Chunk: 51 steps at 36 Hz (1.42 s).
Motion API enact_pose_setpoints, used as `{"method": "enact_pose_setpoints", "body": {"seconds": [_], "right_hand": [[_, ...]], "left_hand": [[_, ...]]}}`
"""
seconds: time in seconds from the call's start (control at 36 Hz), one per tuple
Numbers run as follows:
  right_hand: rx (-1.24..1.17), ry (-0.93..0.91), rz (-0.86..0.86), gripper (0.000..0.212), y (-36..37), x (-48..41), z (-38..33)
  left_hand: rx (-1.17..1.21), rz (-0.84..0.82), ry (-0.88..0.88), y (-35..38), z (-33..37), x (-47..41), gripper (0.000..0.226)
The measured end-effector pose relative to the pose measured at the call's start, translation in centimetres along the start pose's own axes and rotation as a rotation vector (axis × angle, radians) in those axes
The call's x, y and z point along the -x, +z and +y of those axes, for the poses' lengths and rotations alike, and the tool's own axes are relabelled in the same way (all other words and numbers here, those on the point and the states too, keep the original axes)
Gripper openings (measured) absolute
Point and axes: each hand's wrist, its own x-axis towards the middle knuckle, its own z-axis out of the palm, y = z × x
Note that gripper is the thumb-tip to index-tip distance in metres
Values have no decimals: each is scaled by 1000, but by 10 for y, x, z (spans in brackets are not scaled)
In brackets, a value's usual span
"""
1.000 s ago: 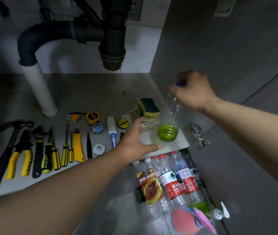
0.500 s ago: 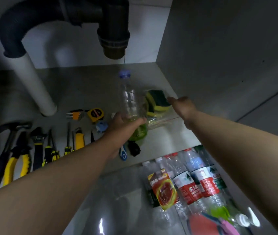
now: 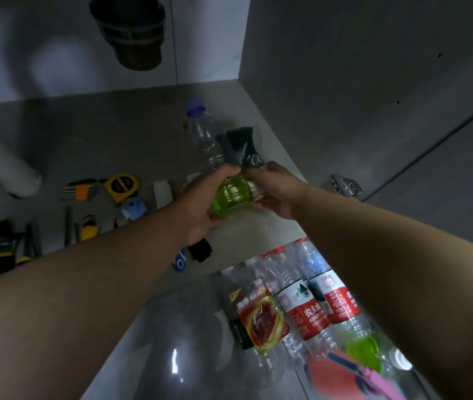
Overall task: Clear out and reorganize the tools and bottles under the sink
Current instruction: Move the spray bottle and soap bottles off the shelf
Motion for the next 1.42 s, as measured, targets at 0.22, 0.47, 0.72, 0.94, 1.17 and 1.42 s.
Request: {"method": "enact_pose_setpoints", "body": {"seconds": [0.22,0.47,0.72,0.94,1.17,1.42], "right_hand": [[-21,27,-51,40,-25,41,1],[-105,-69,19,62,-64,154,18],[-298,-91,101,82,-100,294,71],[-575,45,-20,46,-131,392,192],[-716,392,218,58,-108,415,318],[-798,363,600,46,-90,347,336]], "left_hand": [[-51,-85,40,10,11,48,36],[-264,-13,97,34,9,135,88],[-606,8,217,91,13,219,82],[-851,-161,244,143,6,254,71],[-870,-248,189,134,-32,242,54],[-917,-179,49,83,-70,201,84]]}}
